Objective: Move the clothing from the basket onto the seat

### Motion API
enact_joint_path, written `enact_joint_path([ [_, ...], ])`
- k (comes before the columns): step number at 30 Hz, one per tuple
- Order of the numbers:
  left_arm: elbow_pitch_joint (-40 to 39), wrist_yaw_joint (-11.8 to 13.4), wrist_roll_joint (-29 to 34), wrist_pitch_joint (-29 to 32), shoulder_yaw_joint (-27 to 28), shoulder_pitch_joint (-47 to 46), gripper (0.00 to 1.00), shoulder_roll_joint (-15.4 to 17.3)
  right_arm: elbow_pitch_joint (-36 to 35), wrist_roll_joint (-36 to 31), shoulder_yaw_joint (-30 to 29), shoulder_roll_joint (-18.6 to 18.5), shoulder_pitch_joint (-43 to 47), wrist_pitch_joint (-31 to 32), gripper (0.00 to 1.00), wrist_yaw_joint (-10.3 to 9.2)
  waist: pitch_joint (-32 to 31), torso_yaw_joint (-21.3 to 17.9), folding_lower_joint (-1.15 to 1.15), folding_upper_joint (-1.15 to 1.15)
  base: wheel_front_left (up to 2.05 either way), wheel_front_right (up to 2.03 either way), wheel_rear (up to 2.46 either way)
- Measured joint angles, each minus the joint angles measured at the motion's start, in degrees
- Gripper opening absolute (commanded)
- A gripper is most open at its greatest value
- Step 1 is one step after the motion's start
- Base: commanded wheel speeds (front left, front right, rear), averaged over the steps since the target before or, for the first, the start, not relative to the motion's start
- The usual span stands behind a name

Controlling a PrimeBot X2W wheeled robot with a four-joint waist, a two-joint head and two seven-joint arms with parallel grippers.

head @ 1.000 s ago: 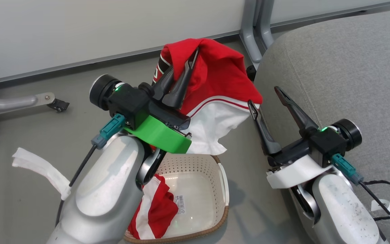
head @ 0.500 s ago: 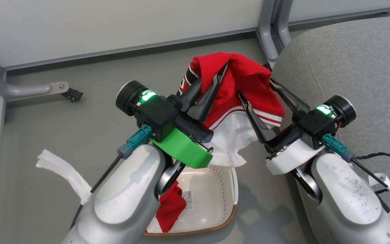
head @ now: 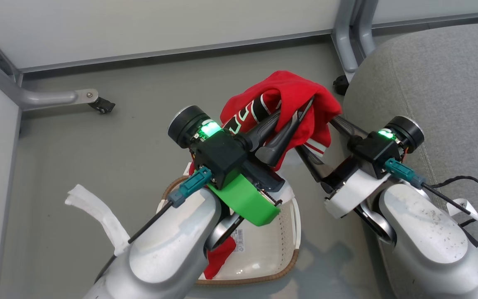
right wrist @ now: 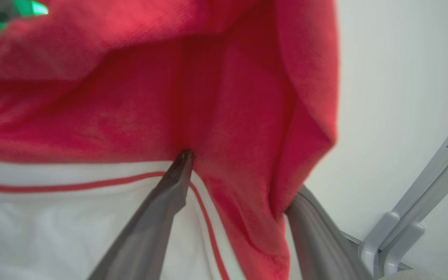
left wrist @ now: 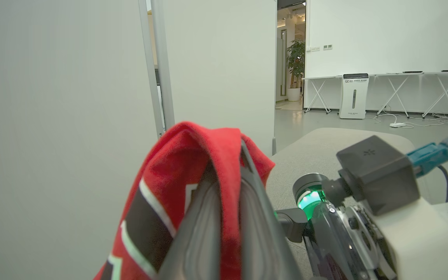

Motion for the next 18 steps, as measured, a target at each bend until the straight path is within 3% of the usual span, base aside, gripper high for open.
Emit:
enact_joint_path([
  [1, 0.0, 0.0, -0.1, 0.0, -0.2, 0.0, 0.00, 0.1, 0.0, 0.5, 0.3, 0.0, -0.1, 0.0, 0.07, 0.00, 0.0, 0.1, 0.00, 0.00, 0.00, 0.00, 0.00],
  [2, -0.1, 0.0, -0.1, 0.0, -0.2, 0.0, 0.00, 0.2, 0.1, 1.1, 0.5, 0.0, -0.1, 0.0, 0.00, 0.00, 0.0, 0.2, 0.00, 0.00, 0.00, 0.00, 0.00],
  [18, 1.7, 0.0, -0.3, 0.0, 0.5, 0.3, 0.00, 0.8, -0.4, 3.2, -1.4, 1.2, 2.3, 0.0, 0.00, 0.00, 0.1, -0.2, 0.00, 0.00, 0.00, 0.00, 0.00],
])
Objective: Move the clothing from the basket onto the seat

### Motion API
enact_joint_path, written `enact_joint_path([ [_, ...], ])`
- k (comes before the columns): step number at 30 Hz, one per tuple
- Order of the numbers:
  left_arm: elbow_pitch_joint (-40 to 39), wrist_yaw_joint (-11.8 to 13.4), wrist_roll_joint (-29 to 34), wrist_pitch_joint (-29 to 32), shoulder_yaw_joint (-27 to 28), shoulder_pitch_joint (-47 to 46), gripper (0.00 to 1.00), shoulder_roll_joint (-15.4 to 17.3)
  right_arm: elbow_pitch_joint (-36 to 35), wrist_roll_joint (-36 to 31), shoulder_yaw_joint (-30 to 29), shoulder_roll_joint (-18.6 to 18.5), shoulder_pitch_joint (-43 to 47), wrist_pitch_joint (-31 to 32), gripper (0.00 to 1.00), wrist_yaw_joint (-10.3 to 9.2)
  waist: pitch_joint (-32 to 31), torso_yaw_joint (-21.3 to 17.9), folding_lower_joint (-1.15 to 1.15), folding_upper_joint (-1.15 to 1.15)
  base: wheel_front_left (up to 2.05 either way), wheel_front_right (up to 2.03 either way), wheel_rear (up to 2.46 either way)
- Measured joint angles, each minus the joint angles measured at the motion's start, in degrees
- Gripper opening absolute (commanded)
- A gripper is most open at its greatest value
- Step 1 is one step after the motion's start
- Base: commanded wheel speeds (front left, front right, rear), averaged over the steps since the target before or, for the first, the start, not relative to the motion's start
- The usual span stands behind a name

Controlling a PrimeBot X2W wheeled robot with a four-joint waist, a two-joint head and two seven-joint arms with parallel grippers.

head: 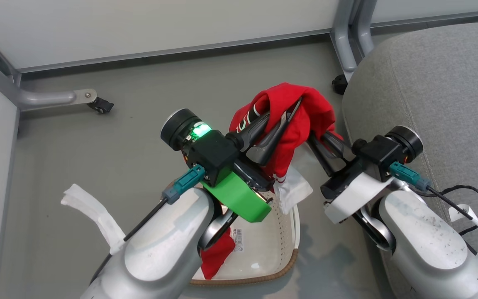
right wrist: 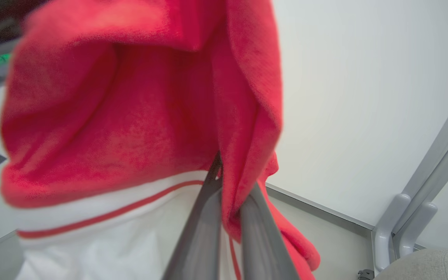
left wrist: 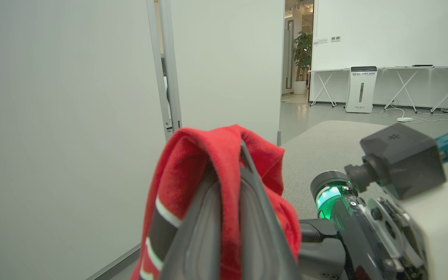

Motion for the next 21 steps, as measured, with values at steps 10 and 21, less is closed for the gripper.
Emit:
enact_joint_path([
  [10, 1.0, 0.0, 0.5, -0.1, 0.7, 1.0, 1.00, -0.1, -0.2, 0.2, -3.3, 0.2, 0.1, 0.0, 0.00, 0.00, 0.6, 0.4, 0.00, 0.00, 0.00, 0.00, 0.00],
  [21, 2.2, 0.0, 1.2, -0.1, 0.3, 1.9, 1.00, -0.4, -0.2, -0.7, -9.6, 0.4, -0.1, 0.0, 0.00, 0.00, 2.2, 1.0, 0.00, 0.00, 0.00, 0.00, 0.00],
])
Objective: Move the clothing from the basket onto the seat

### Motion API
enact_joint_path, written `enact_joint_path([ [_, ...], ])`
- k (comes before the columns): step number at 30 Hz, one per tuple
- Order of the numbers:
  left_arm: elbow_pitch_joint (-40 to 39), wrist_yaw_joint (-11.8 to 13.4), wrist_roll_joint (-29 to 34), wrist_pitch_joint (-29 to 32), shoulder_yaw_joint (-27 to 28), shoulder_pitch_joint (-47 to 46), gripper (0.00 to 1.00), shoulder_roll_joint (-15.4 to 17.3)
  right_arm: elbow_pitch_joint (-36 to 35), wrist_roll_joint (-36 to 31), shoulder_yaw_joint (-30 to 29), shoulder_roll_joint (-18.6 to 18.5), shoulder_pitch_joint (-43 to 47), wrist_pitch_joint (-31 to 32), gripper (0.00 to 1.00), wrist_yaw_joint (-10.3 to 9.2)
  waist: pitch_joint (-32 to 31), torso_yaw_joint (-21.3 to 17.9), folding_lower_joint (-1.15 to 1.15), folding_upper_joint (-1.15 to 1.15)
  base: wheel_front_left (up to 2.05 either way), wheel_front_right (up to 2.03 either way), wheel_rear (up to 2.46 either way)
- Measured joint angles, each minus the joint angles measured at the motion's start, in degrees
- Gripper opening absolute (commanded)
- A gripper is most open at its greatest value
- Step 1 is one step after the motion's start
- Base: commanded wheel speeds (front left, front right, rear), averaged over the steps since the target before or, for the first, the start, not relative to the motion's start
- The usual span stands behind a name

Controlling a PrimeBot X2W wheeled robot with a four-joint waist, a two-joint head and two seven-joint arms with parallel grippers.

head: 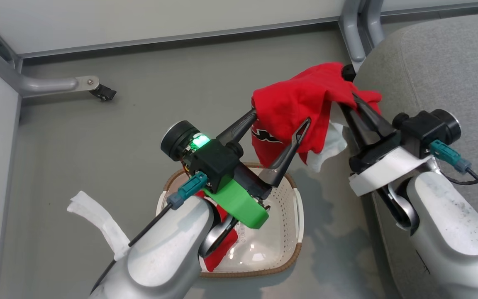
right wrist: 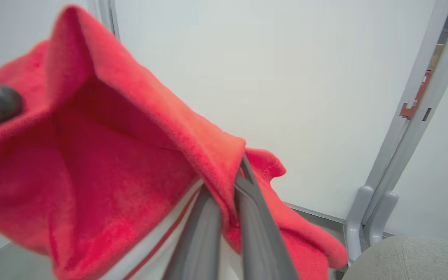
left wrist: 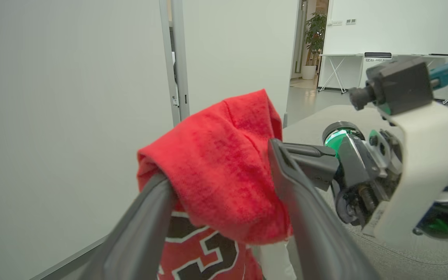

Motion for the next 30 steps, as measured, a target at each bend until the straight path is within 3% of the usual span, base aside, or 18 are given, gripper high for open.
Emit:
enact_joint_path([
  [13, 0.5, 0.0, 1.8, 0.0, 1.2, 0.9, 1.00, 1.0, -1.5, -0.9, -7.3, 1.6, 0.7, 0.0, 0.00, 0.00, 1.6, -2.4, 0.00, 0.00, 0.00, 0.00, 0.00],
  [30, 0.2, 0.0, 3.3, 0.0, 1.1, 0.7, 1.00, 2.2, -4.9, -1.3, -16.4, 5.8, 6.6, 0.0, 0.00, 0.00, 3.2, -11.5, 0.00, 0.00, 0.00, 0.00, 0.00],
])
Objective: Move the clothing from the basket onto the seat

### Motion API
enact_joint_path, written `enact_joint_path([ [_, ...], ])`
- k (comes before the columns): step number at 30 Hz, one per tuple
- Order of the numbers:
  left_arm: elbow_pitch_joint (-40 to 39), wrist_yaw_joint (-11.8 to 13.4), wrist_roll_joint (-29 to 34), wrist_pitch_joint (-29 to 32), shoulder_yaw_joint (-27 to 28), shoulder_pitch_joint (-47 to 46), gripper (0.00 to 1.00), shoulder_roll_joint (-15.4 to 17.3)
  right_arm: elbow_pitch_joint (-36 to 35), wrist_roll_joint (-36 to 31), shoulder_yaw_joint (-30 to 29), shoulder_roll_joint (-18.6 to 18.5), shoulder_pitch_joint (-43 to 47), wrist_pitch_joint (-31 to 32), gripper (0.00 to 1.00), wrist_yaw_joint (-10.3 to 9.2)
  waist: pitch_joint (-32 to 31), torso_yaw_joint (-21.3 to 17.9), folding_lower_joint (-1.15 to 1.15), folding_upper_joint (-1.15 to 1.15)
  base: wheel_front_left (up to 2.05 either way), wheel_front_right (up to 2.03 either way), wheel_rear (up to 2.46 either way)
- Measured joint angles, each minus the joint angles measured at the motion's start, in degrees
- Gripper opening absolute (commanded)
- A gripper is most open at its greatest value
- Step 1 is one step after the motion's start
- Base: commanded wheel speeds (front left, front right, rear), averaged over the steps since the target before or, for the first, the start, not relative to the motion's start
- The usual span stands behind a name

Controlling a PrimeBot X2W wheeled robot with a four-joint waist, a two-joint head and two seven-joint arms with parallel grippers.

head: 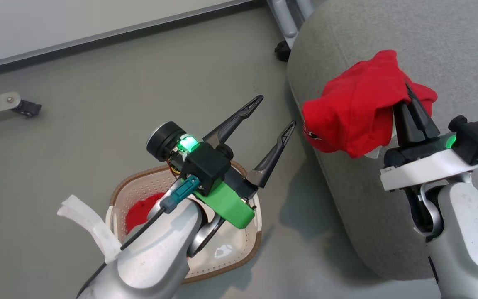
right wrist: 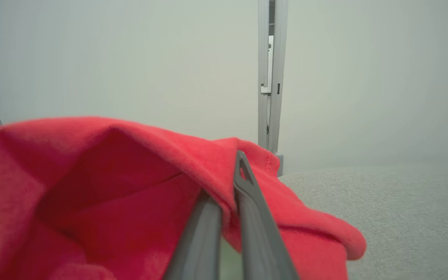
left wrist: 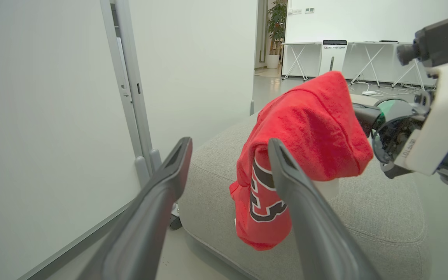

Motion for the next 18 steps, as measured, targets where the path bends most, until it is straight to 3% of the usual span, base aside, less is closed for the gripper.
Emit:
enact_joint_path([
  [18, 0.8, 0.0, 0.9, 0.0, -1.8, -0.8, 1.00, 0.7, -2.5, 0.0, -8.5, 3.9, 6.9, 0.0, 0.00, 0.00, 1.6, -10.0, 0.00, 0.00, 0.00, 0.00, 0.00],
])
